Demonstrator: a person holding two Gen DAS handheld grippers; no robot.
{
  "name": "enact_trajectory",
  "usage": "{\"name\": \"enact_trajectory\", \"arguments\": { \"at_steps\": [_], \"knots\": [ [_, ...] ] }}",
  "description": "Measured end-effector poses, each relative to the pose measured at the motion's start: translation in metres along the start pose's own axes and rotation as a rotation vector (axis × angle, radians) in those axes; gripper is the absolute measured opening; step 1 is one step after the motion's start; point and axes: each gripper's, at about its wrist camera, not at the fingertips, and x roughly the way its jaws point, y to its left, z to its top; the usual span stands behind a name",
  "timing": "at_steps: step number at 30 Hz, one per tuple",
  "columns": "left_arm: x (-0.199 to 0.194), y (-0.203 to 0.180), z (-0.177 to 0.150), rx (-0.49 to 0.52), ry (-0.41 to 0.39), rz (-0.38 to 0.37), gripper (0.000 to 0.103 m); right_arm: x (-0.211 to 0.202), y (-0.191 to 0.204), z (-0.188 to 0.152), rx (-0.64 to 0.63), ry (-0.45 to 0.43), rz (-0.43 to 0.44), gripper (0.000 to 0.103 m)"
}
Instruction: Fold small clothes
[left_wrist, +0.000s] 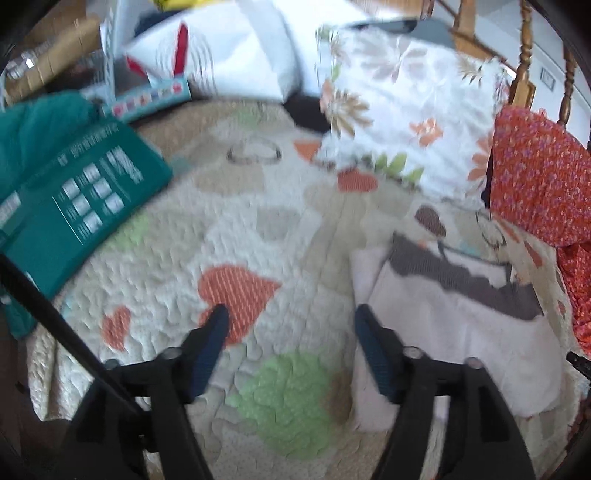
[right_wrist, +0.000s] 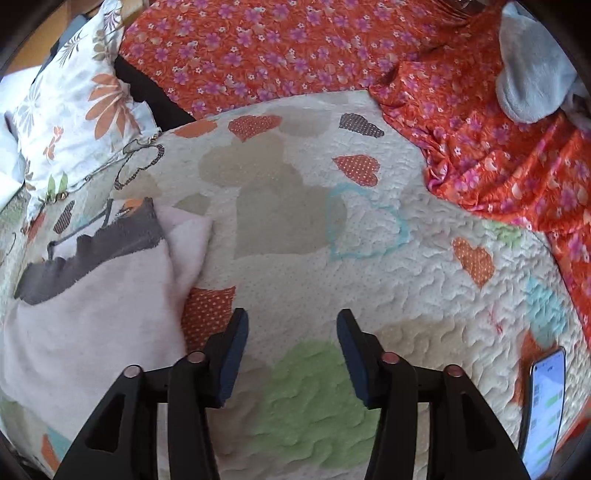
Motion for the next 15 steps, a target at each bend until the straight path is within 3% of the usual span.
{"name": "enact_trajectory", "arguments": {
  "at_steps": [4,6,9,15],
  "knots": [
    [-0.018,-0.014,0.002,0.028,-0.139,0.031,0.091,0.015,-0.011,0.001,-0.051,-0.004,-0.090,0.057],
    [-0.030,-0.023,0.000,0.039,-0.234,0.062,0.102,0.025,-0.018,-0.001,-0.055,0.012,-0.088,0.057],
    [-0.040,-0.031,-0.002,0.060,-0.318,0.081,0.103,0.038,-0.031,-0.004,-0.019,0.037,-0.055,0.059],
    [-0.019,-0.045,-0.006,0.065,-0.187,0.026,0.103,0.046,-0.034,-0.003,-0.003,0.015,-0.018,0.080]
  ]
}}
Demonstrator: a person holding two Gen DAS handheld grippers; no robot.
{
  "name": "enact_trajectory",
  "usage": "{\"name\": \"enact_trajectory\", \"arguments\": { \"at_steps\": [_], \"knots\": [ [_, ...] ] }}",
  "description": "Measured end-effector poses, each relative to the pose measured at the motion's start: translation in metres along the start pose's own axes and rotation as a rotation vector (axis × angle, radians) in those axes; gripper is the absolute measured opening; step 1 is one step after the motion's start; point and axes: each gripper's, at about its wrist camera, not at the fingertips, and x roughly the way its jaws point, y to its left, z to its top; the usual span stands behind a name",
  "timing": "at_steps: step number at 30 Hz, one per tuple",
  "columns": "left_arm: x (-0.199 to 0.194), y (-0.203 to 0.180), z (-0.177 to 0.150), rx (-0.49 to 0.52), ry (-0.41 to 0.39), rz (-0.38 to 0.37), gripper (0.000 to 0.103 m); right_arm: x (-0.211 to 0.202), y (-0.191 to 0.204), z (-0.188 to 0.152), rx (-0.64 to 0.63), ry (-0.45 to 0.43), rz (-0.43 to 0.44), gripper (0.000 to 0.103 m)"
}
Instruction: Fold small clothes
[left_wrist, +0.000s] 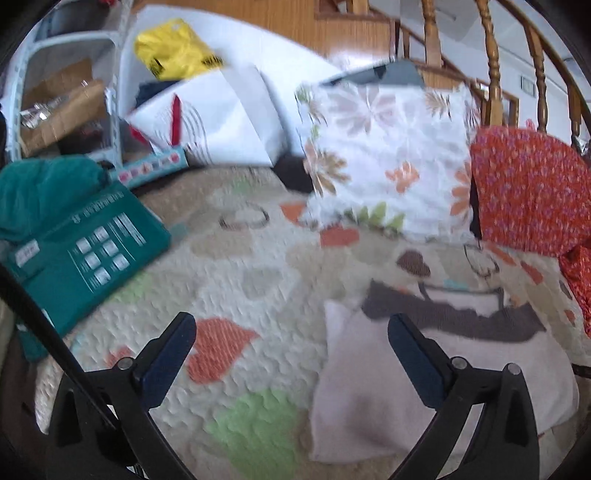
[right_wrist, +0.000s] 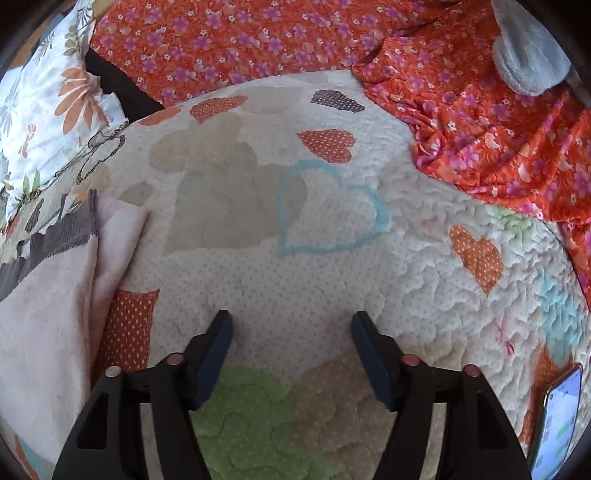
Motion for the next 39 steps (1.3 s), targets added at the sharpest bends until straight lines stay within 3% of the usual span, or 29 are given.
{"name": "enact_trajectory", "arguments": {
  "at_steps": [2,7,16,27,39],
  "knots": [
    [0.006,-0.007,-0.003,0.014,0.036,-0.008,0.103,0.002,0.003,-0.002,-0.007,-0.023,-0.011,0.085],
    [0.007,-0.020,-0.010,0.051,0.027,-0.009,0.103,0.008,0.000,-0.002,0.031,-0.021,-0.074,0.103],
    [0.008,-0.030,-0.016,0.080,0.057,-0.057,0.103,0.007,-0.001,-0.007,0.042,-0.065,-0.082,0.103],
    [0.013,-0.025,-0.019,0.005,0.117,-0.112,0.103,0.007,-0.002,-0.007,0.041,-0.064,-0.082,0.103],
    [0.022,-0.034,-0.030,0.038,0.155,-0.087,0.103,0.007,-0.002,-0.007,0.041,-0.064,-0.082,0.103]
  ]
}}
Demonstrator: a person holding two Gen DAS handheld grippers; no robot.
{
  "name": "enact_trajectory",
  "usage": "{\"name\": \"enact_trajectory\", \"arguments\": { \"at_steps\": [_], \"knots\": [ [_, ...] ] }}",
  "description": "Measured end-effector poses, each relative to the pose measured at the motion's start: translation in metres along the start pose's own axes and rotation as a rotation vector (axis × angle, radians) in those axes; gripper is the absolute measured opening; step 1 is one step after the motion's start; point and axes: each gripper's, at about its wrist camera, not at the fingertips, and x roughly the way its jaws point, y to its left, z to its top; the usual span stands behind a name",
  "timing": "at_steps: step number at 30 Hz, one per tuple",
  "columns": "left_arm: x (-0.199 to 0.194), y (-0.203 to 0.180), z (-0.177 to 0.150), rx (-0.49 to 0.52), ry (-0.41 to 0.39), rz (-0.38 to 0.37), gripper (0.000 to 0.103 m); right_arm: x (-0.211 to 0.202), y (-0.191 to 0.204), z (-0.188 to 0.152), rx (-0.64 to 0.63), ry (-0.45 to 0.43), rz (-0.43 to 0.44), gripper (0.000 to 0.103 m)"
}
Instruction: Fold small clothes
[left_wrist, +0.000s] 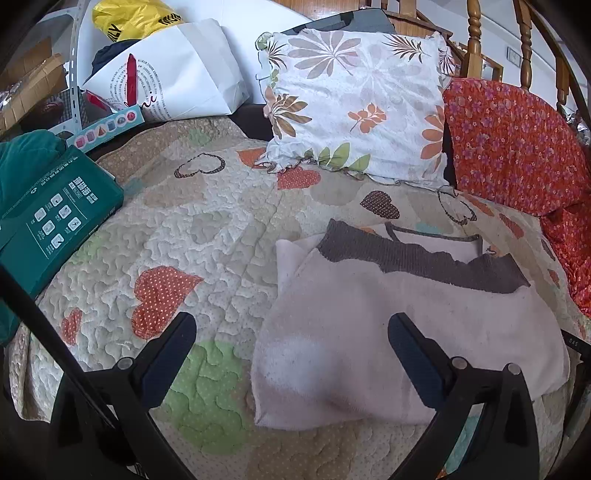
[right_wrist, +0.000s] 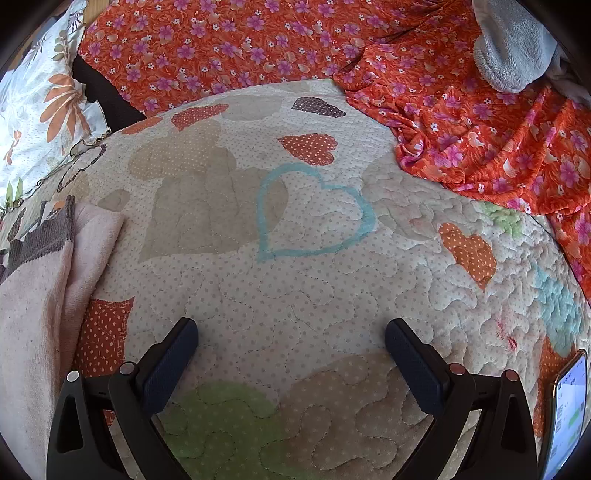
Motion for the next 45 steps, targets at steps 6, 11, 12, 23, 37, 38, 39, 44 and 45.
{"name": "enact_trajectory", "arguments": {
  "at_steps": [6,11,12,23,37,38,39,44,45],
  "knots": [
    [0.002,0.006,0.000,-0.028,0.013,-0.010,0.103,0.000,0.000,0.000,0.000,0.000,0.000,0.103],
    [0.002,0.012,0.000,-0.055,0.023,-0.016,0.103,0.000,0.000,0.000,0.000,0.000,0.000,0.103],
    [0.003,0.013,0.000,-0.059,0.026,-0.018,0.103,0.000,0.000,0.000,0.000,0.000,0.000,0.103],
    [0.008,0.019,-0.002,-0.085,0.055,-0.016,0.103,0.000,-0.001,0.000,0.000,0.000,0.000,0.103],
    [0.012,0.010,-0.004,-0.050,0.058,-0.005,0.103,0.000,0.000,0.000,0.000,0.000,0.000,0.103],
    [0.012,0.010,-0.004,-0.047,0.057,-0.002,0.103,0.000,0.000,0.000,0.000,0.000,0.000,0.103],
    [0.013,0.010,-0.005,-0.044,0.057,0.001,0.103,0.000,0.000,0.000,0.000,0.000,0.000,0.103],
    [0.013,0.009,-0.005,-0.038,0.056,0.004,0.103,0.000,-0.001,0.000,0.000,0.000,0.000,0.103],
    [0.013,0.009,-0.005,-0.036,0.053,0.004,0.103,0.000,0.000,0.000,0.000,0.000,0.000,0.103]
  ]
}}
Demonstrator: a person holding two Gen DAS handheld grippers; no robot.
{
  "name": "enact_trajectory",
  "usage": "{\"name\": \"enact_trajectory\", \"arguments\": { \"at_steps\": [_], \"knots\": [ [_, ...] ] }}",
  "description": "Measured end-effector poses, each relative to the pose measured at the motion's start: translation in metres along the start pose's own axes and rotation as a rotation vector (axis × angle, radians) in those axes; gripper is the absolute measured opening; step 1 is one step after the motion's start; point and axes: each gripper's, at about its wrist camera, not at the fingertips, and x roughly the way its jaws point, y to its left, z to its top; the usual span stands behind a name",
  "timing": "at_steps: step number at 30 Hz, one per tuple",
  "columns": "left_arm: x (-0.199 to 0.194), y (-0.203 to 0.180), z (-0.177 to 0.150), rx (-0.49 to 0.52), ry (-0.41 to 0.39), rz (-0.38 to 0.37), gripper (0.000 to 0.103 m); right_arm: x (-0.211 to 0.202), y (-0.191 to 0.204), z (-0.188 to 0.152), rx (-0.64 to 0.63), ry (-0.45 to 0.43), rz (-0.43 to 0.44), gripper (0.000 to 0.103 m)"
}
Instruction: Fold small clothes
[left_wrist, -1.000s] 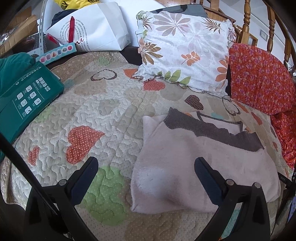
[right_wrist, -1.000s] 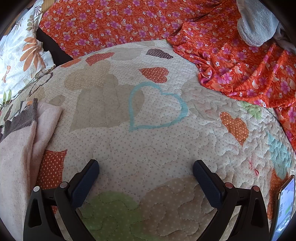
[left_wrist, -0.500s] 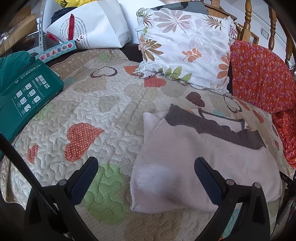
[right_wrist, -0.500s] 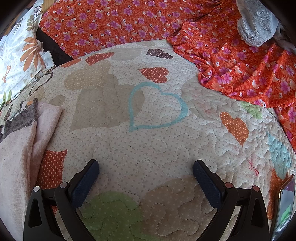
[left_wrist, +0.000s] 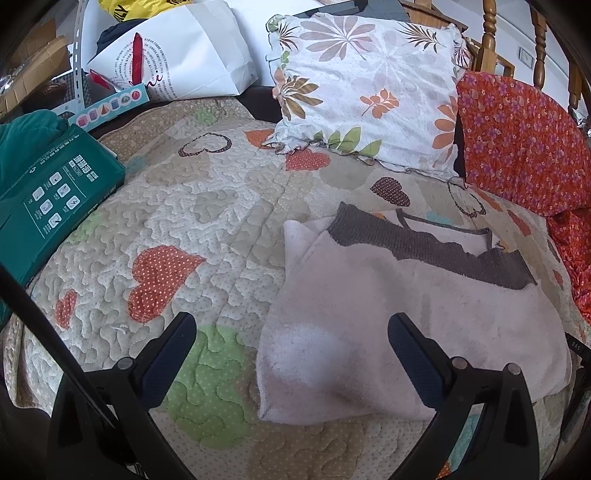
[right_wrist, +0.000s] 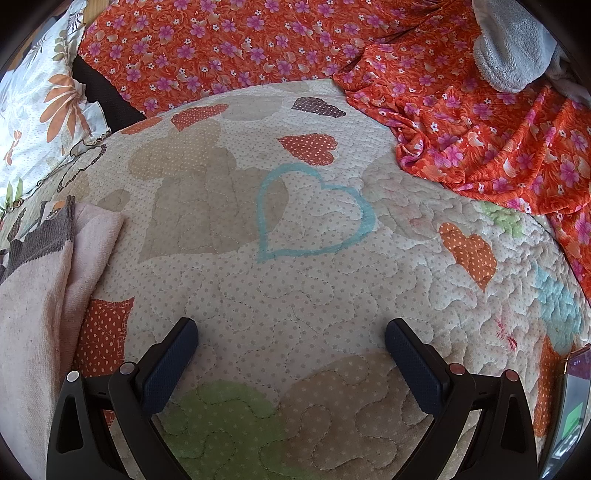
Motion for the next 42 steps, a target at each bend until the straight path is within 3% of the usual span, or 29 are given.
{"name": "enact_trajectory", "arguments": {
  "at_steps": [42],
  "knots": [
    [-0.010,0.015,0.002,-0.044,-0.028,0.034,0.103,0.000,0.000,0.000,0.000,0.000,0.000,0.103]
  ]
}}
